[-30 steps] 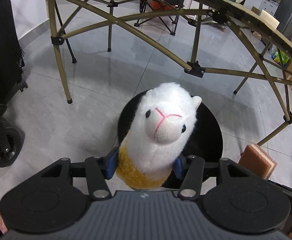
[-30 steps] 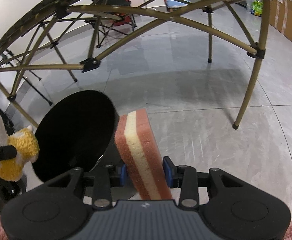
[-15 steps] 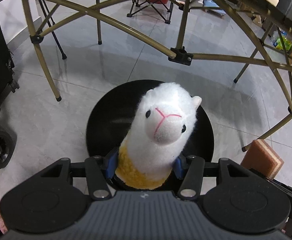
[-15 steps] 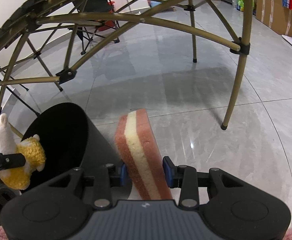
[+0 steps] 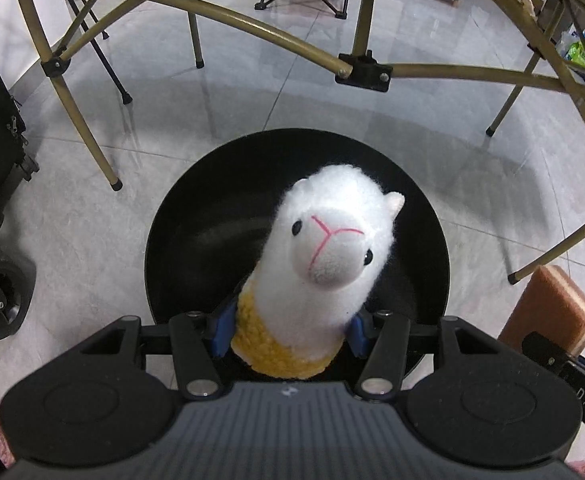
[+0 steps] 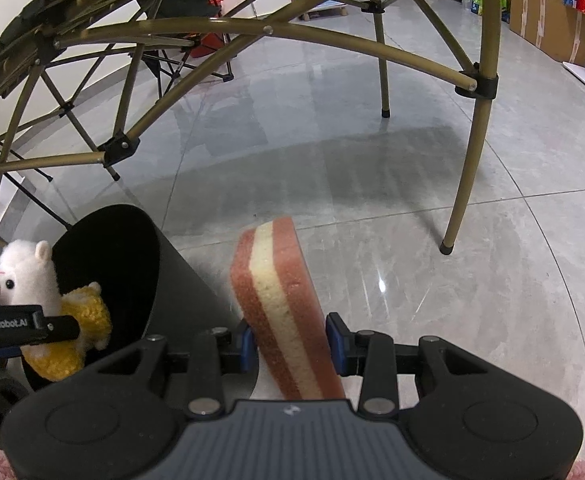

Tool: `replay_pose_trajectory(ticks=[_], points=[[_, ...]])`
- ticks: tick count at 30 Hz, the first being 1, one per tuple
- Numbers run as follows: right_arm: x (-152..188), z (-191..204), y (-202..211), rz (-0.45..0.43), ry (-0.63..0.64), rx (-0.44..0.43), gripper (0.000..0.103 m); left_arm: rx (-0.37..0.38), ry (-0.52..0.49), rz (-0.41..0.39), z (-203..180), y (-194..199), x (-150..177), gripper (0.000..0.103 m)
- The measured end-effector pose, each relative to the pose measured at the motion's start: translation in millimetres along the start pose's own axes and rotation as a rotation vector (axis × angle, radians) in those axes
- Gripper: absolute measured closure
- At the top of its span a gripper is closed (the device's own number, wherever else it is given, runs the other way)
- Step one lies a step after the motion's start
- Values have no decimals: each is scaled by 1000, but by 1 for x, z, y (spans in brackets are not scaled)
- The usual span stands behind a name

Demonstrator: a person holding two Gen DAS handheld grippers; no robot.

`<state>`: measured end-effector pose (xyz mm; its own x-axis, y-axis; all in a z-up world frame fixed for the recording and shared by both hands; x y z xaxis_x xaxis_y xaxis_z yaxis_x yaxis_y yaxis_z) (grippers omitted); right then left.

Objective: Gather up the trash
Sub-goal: 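Hold the left tool over the black bin and open it to drop the sheep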

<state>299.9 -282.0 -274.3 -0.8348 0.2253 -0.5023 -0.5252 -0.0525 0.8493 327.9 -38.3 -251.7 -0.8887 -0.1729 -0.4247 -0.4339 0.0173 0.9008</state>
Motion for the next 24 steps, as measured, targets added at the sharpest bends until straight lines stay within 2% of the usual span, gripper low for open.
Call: replay_pose_trajectory(ticks=[2, 4, 6, 7, 11, 24], points=[[0, 0, 0, 1, -1, -1, 68, 6, 9, 11, 1, -2, 1, 45], [0, -1, 0, 1, -1, -1, 68, 29, 33, 24, 3, -3, 1, 37], [1, -1, 0, 3, -1, -3, 68, 27, 45, 23, 5, -2, 1, 7], [1, -1, 0, 3, 0, -4, 68, 14, 45, 13, 5, -1, 1, 2], [1, 0, 2, -1, 4, -6, 68, -34, 38, 9, 7, 0, 2, 0], [3, 3, 6, -7, 21, -12, 68, -22, 52, 40, 10, 1, 6, 0]])
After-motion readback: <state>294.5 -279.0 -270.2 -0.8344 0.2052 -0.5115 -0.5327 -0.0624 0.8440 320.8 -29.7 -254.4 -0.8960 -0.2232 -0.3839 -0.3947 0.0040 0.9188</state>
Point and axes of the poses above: each gripper's, at about its wrist camera, not at the fingertips, and y roughly against the way its jaws point, z to its left, x to its underside, the point moved 3 cm from there along -y, roughly the way its jaws point, and after that the axes turned 4 degrees about x, right-handed, at the moved point
